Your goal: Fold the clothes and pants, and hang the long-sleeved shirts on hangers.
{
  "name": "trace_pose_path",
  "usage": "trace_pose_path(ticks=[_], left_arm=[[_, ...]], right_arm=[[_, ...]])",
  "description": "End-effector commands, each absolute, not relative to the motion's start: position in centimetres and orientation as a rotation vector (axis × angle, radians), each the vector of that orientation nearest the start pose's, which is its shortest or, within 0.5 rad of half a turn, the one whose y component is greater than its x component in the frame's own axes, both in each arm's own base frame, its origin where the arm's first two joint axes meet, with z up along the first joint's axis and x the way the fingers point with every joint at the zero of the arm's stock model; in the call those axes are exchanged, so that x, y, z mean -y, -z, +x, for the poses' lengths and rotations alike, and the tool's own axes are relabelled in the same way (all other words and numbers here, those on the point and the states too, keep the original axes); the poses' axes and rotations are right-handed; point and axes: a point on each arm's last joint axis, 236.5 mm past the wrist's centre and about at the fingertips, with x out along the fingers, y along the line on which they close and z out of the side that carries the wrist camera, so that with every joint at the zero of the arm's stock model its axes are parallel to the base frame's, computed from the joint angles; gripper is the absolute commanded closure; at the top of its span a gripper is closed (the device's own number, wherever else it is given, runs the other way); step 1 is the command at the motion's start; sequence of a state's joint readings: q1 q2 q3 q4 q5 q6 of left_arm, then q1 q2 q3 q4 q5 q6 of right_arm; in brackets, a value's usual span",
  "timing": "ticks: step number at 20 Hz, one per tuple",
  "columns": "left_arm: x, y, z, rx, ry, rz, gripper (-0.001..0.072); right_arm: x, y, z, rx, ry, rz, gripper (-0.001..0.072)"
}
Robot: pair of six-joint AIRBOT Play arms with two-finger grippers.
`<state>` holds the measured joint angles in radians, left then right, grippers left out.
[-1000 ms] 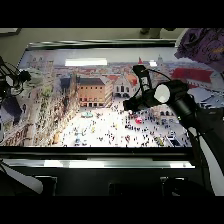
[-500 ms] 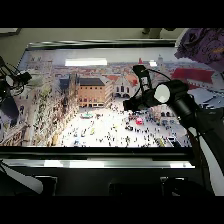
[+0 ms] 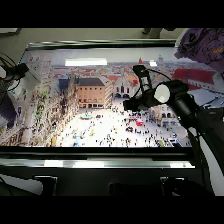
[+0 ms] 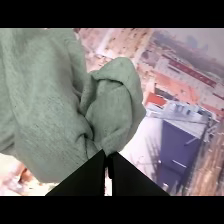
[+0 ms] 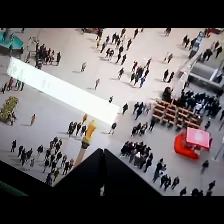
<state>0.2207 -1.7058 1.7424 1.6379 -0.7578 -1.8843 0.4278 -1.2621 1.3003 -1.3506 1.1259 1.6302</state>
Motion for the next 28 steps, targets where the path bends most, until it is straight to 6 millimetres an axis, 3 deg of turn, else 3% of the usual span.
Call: trace_pose_path(ticks=[1,4,8,11,15,18,22,23,24,25,26,28], left_arm=[[-7.2,-13.1,57.9,-0.667,-0.228,-0.343,0.0695],[0.7,-16.3,56.2,-0.682,-0.081,-0.368,0.0695],[11.3,-18.8,51.7,-0.763,0.117,-0.391,0.0694],[18.2,-18.5,47.8,-0.861,0.223,-0.367,0.0694],[25.5,-15.6,42.1,-1.019,0.335,-0.294,0.0695],[28.6,-11.3,37.9,-1.15,0.36,-0.246,0.0695],[29.8,-4.4,33.4,-1.301,0.365,-0.169,0.0677],[30.0,-3.7,32.8,-1.325,0.373,-0.177,0.057],[30.0,-3.4,32.5,-1.336,0.384,-0.177,0.037],[30.0,-3.8,32.5,-1.332,0.411,-0.17,0.0263],[29.7,-4.8,32.7,-1.313,0.439,-0.166,0.0223],[27.2,-7.9,34.0,-1.244,0.424,-0.198,0.0089]], right_arm=[[-21.7,-7.7,36.3,-1.126,-0.478,0.011,0.067],[-21.7,-7.7,36.3,-1.126,-0.478,0.011,0.067],[-21.7,-7.7,36.3,-1.126,-0.478,0.011,0.067],[-21.9,-8.0,36.9,-1.098,-0.478,0.018,0.067],[-22.1,-8.3,37.4,-1.075,-0.478,0.025,0.067],[-22.1,-8.3,37.4,-1.075,-0.478,0.027,0.067],[-22.2,-8.3,37.3,-1.077,-0.477,0.035,0.067],[-22.2,-8.3,37.3,-1.078,-0.477,0.035,0.067],[-22.2,-8.3,37.3,-1.077,-0.477,0.036,0.067],[-22.2,-8.3,37.4,-1.076,-0.477,0.036,0.0669],[-22.2,-8.3,37.4,-1.075,-0.477,0.036,0.0669],[-22.2,-8.3,37.3,-1.077,-0.477,0.036,0.067]])
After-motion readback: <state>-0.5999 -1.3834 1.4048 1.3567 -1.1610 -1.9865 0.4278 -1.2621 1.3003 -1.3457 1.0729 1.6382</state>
